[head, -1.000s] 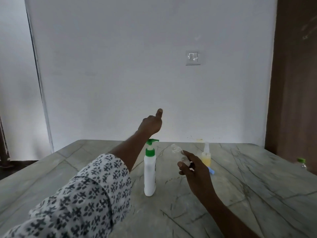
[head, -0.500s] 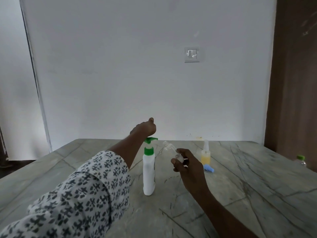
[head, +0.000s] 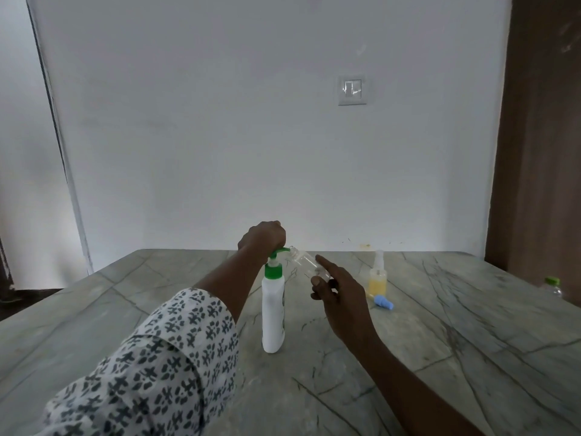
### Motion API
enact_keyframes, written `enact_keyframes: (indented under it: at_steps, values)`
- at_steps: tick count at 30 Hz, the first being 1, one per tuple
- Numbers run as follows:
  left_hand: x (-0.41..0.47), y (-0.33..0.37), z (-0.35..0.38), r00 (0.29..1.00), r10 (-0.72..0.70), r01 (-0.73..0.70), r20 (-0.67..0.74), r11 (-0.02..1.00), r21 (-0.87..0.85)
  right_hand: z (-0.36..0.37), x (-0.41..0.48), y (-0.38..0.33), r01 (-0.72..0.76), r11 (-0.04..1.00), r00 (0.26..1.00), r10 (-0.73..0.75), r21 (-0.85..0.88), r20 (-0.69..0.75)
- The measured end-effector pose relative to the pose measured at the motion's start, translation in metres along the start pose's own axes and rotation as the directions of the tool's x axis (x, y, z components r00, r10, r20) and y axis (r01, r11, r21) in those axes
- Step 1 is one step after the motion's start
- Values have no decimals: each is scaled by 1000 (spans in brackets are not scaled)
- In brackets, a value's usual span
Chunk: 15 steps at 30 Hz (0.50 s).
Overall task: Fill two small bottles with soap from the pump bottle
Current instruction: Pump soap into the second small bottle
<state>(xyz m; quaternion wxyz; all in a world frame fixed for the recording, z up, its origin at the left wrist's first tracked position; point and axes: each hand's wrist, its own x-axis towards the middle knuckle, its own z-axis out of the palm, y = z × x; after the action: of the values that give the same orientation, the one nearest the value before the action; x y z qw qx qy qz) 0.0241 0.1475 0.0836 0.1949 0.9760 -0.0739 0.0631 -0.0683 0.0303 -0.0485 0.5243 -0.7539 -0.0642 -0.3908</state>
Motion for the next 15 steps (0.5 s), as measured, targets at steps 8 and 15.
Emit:
enact_keyframes:
  at_steps: [8,15]
  values:
    - [0,-5,6,998,-62,60,-20,993,-99,-1,-5,-4,-50,999,999,50,-20,19]
    - [-2,-7,13,996,-79,74,-31,988,-137,-8,-13,-7,-112,983,994,113,146,5]
